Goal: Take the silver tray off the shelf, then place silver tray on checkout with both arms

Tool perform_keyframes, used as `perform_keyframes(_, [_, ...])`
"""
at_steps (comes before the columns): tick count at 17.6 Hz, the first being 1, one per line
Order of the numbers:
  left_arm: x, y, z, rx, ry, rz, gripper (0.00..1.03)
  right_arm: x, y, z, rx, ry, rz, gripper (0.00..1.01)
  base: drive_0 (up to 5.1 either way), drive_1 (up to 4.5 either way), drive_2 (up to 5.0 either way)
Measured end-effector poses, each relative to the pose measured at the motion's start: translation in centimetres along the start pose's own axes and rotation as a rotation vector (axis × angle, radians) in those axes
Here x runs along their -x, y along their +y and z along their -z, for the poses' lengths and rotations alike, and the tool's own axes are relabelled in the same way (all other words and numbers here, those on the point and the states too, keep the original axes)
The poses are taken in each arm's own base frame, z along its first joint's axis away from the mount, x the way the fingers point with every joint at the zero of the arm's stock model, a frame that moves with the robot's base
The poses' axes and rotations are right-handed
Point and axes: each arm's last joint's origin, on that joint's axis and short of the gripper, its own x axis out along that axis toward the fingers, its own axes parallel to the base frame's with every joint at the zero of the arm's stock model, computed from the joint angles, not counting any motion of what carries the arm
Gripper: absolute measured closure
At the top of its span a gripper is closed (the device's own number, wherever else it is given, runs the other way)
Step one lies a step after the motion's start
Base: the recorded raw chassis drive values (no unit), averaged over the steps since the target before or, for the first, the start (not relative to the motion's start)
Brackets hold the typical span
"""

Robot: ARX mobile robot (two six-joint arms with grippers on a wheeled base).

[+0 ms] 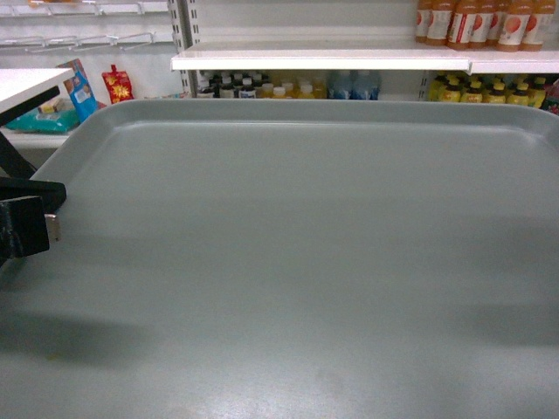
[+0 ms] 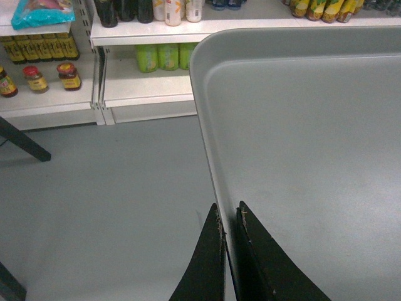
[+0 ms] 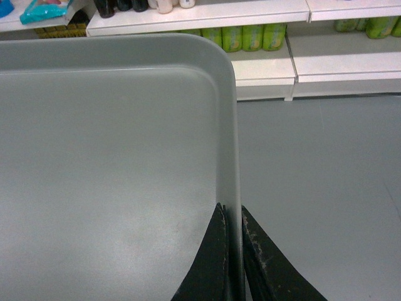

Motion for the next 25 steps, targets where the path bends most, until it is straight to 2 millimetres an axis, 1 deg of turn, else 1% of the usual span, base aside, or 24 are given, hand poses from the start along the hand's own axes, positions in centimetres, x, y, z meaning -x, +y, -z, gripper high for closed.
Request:
perform_keyframes(20, [0.01,0.00,-0.01,0.000,0.001,0.000,0.99,-0.02,0.01,-0.01,0.001,0.003,0.001,0.98,0.1,-4.05,4.2])
perform_keyframes(25, [0.08,0.01,-0.04,0.000,0.000,-0.001,0.99,0.07,-0.01,-0.04,0.001,0.003,0.001,0.98,0.0,0.00,0.0])
